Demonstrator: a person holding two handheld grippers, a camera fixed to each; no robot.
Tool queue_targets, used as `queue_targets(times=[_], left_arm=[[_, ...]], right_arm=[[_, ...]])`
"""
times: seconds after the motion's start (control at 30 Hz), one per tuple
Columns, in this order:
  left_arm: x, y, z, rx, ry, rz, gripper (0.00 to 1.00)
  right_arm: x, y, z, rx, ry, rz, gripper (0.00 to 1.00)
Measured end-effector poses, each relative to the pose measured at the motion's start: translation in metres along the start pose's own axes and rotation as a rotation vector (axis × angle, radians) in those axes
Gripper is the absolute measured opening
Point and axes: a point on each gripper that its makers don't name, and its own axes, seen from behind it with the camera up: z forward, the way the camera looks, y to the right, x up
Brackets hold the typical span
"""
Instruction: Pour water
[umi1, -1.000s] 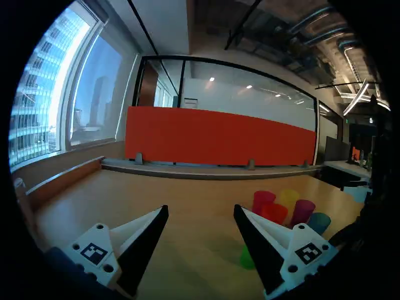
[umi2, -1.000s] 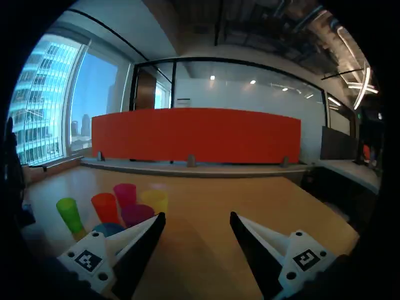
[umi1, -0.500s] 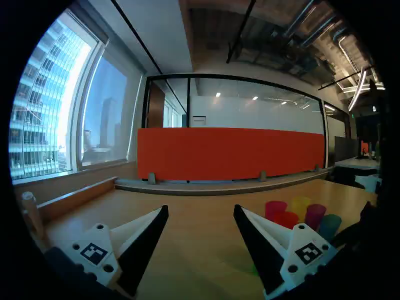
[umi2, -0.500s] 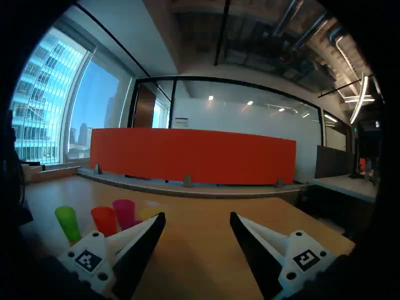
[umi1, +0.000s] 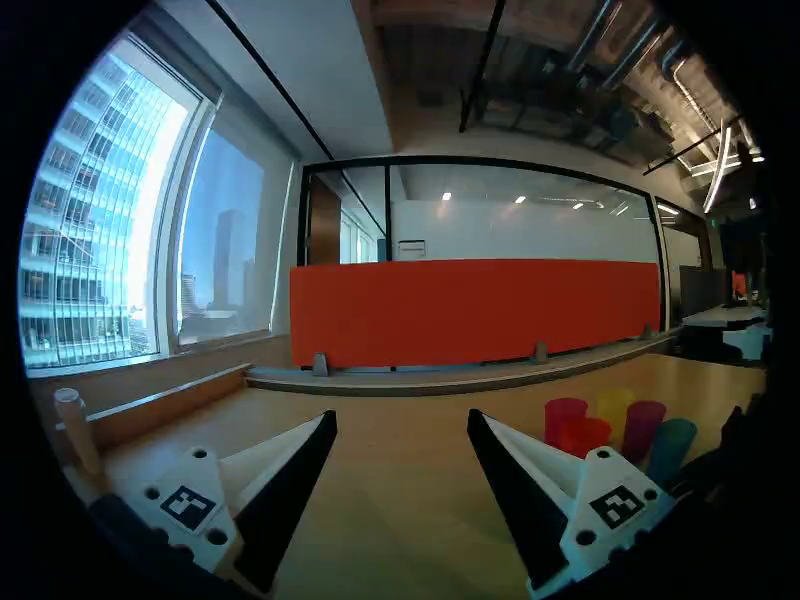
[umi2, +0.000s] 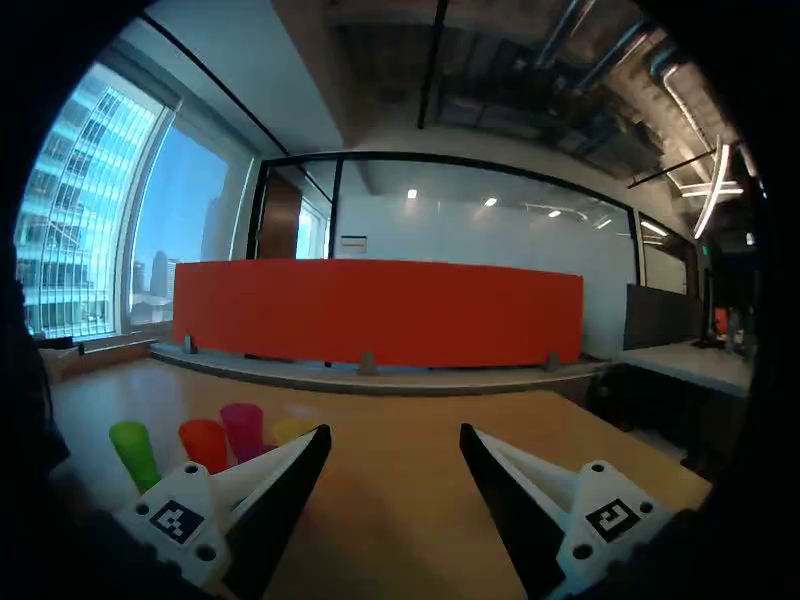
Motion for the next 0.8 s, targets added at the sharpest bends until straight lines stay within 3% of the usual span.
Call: queue_targets(times=[0.8], left_arm=[[-0.038,-0.011,-0.003,-0.01,-0.028,-0.004,0.97]], right_arm=[[0.005,0.005,-0.005,-0.006,-0.013,0.012,1.0]])
